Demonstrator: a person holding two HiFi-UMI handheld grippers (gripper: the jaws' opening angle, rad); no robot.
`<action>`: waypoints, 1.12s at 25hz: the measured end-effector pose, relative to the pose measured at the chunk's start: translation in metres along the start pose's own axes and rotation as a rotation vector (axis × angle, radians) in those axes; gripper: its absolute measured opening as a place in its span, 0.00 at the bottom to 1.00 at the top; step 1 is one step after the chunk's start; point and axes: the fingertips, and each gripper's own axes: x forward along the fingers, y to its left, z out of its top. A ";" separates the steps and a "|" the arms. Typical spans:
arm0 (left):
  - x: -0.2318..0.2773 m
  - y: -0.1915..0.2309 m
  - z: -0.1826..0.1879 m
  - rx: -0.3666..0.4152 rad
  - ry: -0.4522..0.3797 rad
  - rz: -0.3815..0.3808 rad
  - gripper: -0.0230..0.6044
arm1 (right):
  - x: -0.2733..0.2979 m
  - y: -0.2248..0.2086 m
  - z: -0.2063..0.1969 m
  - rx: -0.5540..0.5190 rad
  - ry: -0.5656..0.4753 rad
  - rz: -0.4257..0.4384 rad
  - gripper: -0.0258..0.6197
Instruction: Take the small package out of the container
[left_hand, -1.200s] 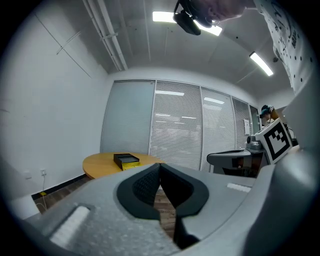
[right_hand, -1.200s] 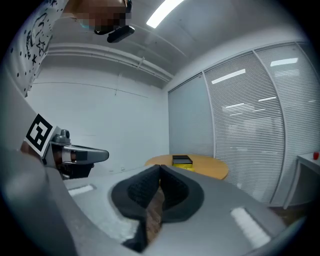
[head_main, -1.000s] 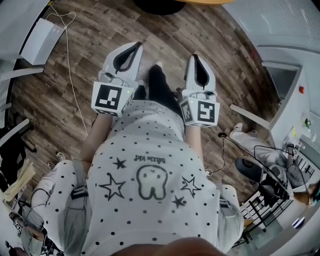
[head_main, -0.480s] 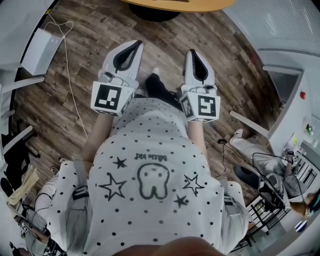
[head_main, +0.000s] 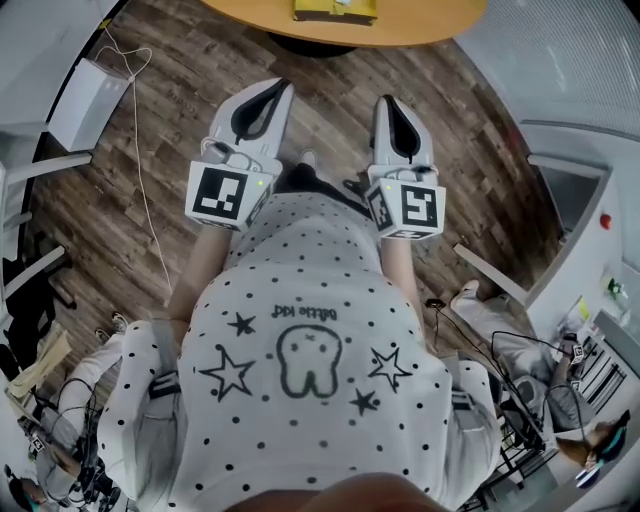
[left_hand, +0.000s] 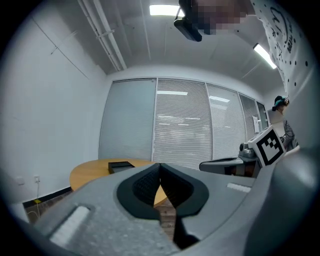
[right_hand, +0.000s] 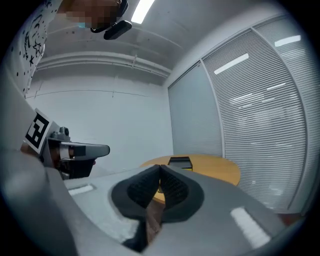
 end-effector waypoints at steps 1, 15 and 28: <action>0.000 0.001 0.001 0.002 -0.004 0.005 0.05 | 0.001 0.001 0.000 0.000 -0.001 0.004 0.05; -0.010 0.024 0.015 0.019 -0.043 0.097 0.05 | 0.011 0.002 -0.003 0.004 0.023 0.025 0.05; -0.006 0.020 0.018 0.033 -0.034 0.061 0.05 | -0.002 -0.006 -0.008 0.025 0.042 -0.029 0.05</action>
